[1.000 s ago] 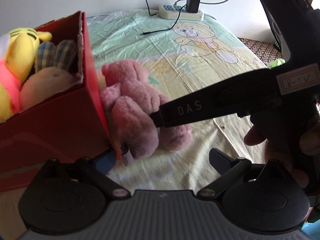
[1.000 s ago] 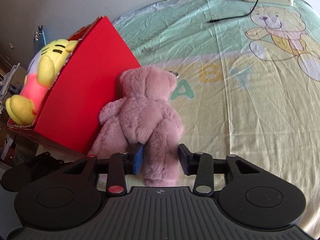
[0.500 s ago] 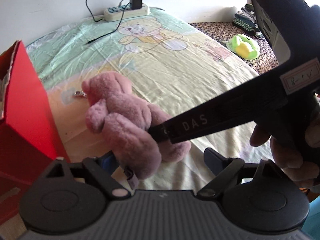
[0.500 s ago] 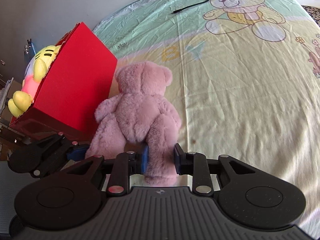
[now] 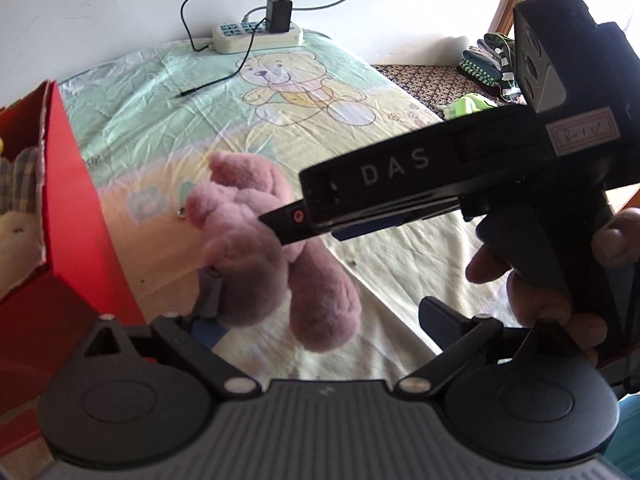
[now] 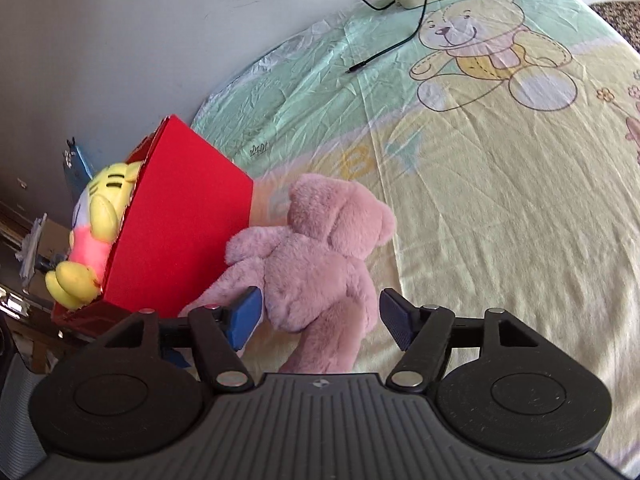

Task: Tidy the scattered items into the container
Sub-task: 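Close both grippers on the pink teddy bear and lift it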

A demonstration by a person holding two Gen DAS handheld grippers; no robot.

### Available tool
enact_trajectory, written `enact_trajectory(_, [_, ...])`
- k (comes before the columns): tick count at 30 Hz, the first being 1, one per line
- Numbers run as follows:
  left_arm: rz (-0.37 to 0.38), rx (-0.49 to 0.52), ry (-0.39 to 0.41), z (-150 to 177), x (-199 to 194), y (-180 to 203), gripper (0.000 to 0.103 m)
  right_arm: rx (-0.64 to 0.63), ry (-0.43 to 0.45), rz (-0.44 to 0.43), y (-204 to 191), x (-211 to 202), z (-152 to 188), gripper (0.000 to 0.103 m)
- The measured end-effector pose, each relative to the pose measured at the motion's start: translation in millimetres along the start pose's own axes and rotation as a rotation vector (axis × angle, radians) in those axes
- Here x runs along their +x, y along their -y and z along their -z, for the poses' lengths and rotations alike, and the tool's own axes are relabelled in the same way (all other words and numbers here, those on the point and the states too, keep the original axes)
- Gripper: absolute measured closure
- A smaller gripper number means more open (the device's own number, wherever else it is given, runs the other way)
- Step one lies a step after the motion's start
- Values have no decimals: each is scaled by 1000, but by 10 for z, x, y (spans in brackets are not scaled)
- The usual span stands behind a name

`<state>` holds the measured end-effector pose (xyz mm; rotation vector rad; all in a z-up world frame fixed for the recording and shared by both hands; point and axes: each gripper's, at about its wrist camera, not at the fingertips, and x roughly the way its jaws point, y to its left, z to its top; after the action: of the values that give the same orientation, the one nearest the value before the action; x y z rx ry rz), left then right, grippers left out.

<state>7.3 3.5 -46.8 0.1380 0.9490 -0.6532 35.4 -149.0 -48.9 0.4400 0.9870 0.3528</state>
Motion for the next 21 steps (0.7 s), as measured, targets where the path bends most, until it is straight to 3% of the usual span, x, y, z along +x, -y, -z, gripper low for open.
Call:
enact_trajectory(2, [-7,-17,-6,26,-11,-44,4,-11,-2,-9,-1,9,10,34])
enact_trajectory(7, [-34,-43,-14,3,64,-71,4,96,14,-44,135,30,-93,34])
enact_trajectory(11, [-41,-79,-13,-55,144,-68,4,58,34,-9,94,81,-234,35])
enact_trajectory(17, [-68,-106,-17,-30,215,-88,6,34,-80,-41,127,359,-363,34])
enact_trajectory(19, [-94,-86,-32,7,276,-68,6,49,-114,-48,158,461,-360,28])
enact_trajectory(21, [-109,-77,-49,35,340,-69,10,32,-103,-48,115,481,-335,28])
